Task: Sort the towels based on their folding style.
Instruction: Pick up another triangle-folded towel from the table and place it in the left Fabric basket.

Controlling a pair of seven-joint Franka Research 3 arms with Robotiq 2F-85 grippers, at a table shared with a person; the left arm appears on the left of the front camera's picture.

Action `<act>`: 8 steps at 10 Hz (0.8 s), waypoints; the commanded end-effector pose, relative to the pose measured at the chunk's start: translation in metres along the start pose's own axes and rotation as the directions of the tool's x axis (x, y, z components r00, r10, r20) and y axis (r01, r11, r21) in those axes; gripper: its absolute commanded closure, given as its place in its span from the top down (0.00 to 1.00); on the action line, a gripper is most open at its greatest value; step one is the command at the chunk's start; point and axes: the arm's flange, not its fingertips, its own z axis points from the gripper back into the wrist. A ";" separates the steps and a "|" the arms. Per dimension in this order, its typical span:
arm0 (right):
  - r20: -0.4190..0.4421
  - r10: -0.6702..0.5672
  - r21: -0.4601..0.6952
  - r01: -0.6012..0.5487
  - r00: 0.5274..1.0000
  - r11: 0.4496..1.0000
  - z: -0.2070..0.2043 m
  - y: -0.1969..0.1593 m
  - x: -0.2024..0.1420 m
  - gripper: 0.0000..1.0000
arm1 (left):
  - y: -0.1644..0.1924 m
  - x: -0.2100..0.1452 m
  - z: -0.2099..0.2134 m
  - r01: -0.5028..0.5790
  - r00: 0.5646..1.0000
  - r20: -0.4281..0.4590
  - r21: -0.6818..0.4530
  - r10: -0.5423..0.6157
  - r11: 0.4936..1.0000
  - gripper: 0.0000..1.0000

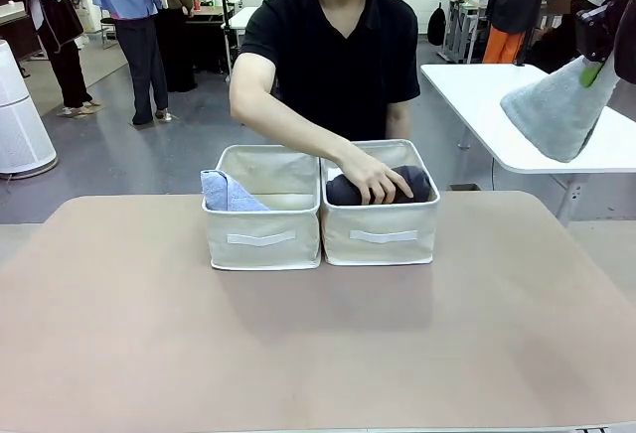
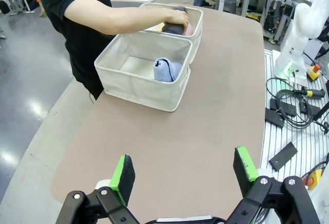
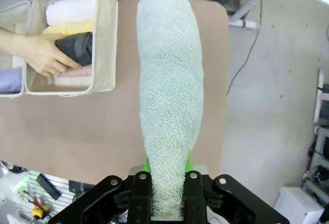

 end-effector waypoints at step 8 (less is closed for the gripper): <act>0.028 0.212 0.147 -0.213 0.977 0.966 0.002 0.003 0.006 0.22 | 0.000 0.000 0.001 0.013 1.000 0.015 -0.005 -0.013 1.000 1.00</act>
